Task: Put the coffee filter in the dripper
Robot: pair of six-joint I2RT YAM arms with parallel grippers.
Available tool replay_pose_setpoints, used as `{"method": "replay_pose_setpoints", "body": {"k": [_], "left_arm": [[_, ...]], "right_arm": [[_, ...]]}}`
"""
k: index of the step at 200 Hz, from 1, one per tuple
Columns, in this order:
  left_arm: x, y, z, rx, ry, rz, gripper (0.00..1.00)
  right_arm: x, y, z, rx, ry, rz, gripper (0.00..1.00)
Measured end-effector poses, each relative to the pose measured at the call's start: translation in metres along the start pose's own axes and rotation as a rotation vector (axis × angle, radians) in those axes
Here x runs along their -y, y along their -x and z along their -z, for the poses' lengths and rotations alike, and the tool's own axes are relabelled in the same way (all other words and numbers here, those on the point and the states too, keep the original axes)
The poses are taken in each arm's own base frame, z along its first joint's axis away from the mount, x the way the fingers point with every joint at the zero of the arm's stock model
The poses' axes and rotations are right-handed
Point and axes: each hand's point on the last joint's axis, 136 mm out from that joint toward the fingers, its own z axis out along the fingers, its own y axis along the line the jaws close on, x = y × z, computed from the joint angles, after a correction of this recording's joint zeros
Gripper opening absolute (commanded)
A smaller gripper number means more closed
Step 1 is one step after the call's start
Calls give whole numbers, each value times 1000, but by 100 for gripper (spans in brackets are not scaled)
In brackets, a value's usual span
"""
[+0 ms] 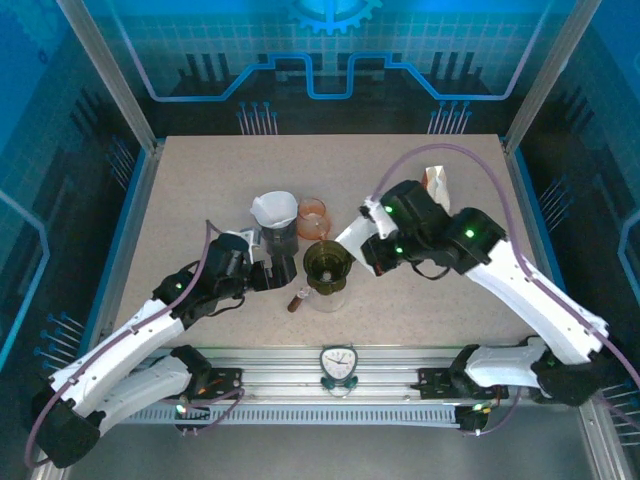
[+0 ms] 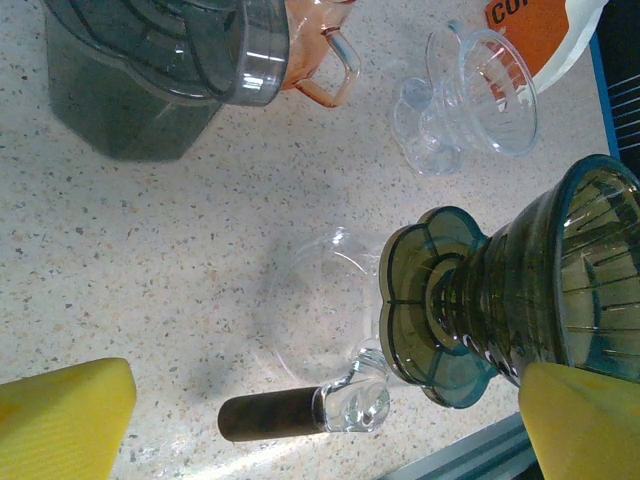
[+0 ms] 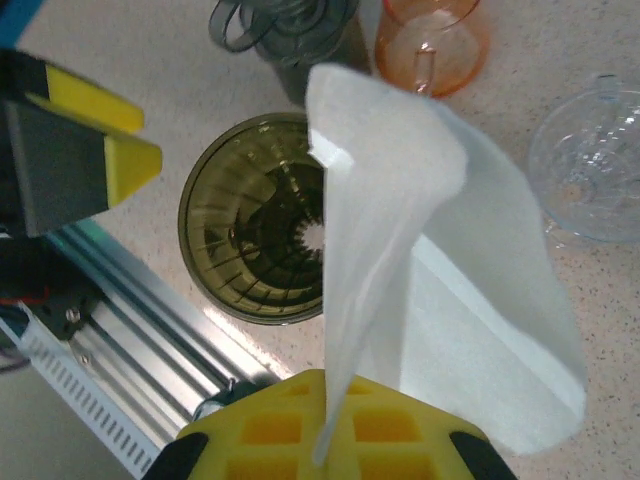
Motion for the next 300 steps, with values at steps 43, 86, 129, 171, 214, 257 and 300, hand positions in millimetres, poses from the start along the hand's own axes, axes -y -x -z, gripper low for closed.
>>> {"method": "replay_pose_setpoints", "body": {"k": [43,86,129,171,214,257,300], "left_arm": [[1,1,3,7,-7,-1,99],[4,3,9,26,-26,-3,99],[5,4,9,28,-28,-3,99],[2,1,8,23,-23,-2,99],[1,0,8,21,-22,-2,99],[1,0,8,22,-22,-2,99],[1,0,8,21,-22,-2,99]], "right_arm": [[-6,5,-5,-134,-88,88,4],[-15,5,-16,-235,-140,177,4],[-23,4,-33,-322,-165,243,1],[-28,3,-45,-381,-166,287,0],[-32,2,-57,-425,-163,317,0],[-34,-2,-68,-463,-150,333,0],[-36,-10,-77,-488,-127,338,0]]}}
